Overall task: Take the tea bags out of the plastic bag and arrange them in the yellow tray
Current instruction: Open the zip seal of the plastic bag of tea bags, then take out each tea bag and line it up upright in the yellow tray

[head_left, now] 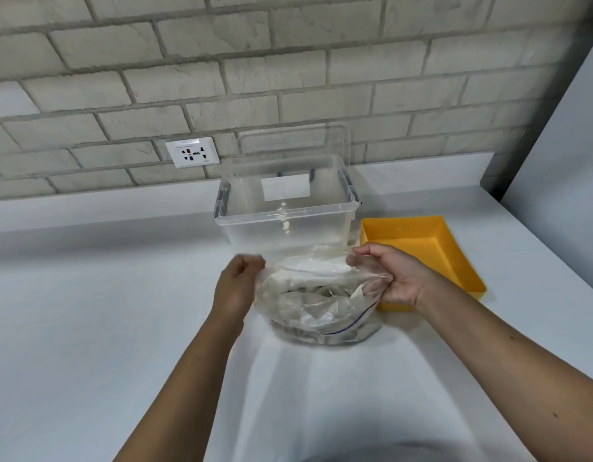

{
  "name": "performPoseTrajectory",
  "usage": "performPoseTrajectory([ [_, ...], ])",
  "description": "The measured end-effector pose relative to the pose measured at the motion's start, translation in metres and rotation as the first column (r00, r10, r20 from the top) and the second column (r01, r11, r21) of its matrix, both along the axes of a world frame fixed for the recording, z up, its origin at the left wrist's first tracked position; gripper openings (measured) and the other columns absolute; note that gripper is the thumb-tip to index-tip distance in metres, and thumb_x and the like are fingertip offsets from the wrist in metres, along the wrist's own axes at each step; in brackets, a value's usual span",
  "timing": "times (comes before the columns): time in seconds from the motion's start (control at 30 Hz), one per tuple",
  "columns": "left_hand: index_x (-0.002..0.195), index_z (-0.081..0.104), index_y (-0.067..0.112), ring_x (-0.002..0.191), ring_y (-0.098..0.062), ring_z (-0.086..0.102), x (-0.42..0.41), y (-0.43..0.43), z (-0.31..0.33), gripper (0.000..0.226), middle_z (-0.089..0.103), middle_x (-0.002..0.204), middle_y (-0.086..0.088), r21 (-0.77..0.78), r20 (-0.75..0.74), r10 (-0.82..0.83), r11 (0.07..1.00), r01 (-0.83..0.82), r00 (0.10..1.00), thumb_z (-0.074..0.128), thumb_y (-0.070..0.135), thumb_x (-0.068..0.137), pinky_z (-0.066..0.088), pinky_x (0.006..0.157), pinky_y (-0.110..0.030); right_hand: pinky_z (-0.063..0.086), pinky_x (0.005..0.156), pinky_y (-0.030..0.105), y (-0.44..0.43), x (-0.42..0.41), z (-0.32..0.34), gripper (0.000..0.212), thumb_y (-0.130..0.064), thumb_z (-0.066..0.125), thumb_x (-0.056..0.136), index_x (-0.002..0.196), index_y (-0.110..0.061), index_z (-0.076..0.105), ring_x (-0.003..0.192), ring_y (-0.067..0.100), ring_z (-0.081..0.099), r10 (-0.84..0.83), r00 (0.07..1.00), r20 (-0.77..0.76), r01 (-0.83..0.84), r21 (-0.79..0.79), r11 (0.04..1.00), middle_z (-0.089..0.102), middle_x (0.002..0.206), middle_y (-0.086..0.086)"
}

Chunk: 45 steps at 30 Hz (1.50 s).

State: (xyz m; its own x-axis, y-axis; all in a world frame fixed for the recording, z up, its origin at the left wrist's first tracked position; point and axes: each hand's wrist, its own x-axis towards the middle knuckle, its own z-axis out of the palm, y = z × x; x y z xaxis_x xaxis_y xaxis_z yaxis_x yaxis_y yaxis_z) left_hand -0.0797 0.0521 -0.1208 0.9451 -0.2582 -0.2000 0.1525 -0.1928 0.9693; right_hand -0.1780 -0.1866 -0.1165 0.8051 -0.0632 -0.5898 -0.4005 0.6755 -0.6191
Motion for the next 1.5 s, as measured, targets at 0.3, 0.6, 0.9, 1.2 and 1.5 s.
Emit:
performPoseTrajectory([
  [0.3,0.096,0.059,0.045,0.103,-0.008,0.060,-0.004,-0.010,0.021,0.032,0.059,0.109,0.017,0.564,0.368,-0.610,0.747,0.353,0.702,0.078,0.057,0.073,0.050,0.091,-0.039,0.055,0.070,0.034,0.009,0.006,0.012,0.044,-0.041,0.073,0.080,0.111,-0.012,0.061,0.084,0.022,0.065,-0.091,0.989,0.119,0.134,-0.435,0.890,0.066,0.110,0.010],
  [0.6,0.078,0.070,0.027,0.068,-0.011,0.064,0.002,-0.012,-0.008,0.024,0.072,0.081,0.010,0.476,0.302,-0.385,0.854,0.211,0.872,0.072,0.050,0.084,0.058,0.075,-0.038,0.049,0.077,0.034,0.023,-0.030,-0.018,0.031,-0.041,0.068,0.087,0.104,-0.015,0.067,0.096,0.023,0.061,-0.022,0.994,0.103,0.104,-0.945,0.311,0.063,0.102,0.007],
  [0.9,0.106,0.067,0.012,0.081,-0.019,0.070,-0.002,-0.020,-0.008,0.042,0.072,0.090,-0.007,-0.346,-0.529,-0.240,0.937,0.052,0.814,0.053,0.050,0.094,0.057,0.086,-0.036,0.054,0.060,0.024,0.028,-0.007,0.003,0.020,-0.014,0.061,0.094,0.108,-0.005,0.071,0.071,0.014,0.065,-0.122,0.991,0.049,0.131,-0.402,0.906,0.072,0.090,0.004],
  [1.2,0.088,0.060,0.019,0.081,-0.022,0.065,0.013,-0.018,-0.006,0.043,0.070,0.092,-0.008,-0.486,-0.441,-0.186,0.872,-0.060,0.878,0.045,0.058,0.094,0.054,0.079,-0.037,0.055,0.067,0.029,0.005,0.007,0.006,0.030,0.002,0.049,0.094,0.115,-0.010,0.065,0.071,0.015,0.063,0.027,0.992,0.127,-0.003,-0.189,0.982,0.069,0.086,0.005],
  [1.5,0.081,0.049,0.025,0.069,-0.016,0.056,0.003,-0.002,-0.007,0.022,0.059,0.076,0.002,-0.296,-0.056,-0.173,0.944,0.150,0.983,0.066,0.032,0.092,0.041,0.065,-0.030,0.052,0.077,0.035,0.019,-0.001,-0.014,0.029,-0.010,0.064,0.091,0.111,-0.027,0.052,0.093,0.022,0.059,0.066,0.951,0.301,0.203,-0.774,0.599,0.058,0.114,0.006],
])
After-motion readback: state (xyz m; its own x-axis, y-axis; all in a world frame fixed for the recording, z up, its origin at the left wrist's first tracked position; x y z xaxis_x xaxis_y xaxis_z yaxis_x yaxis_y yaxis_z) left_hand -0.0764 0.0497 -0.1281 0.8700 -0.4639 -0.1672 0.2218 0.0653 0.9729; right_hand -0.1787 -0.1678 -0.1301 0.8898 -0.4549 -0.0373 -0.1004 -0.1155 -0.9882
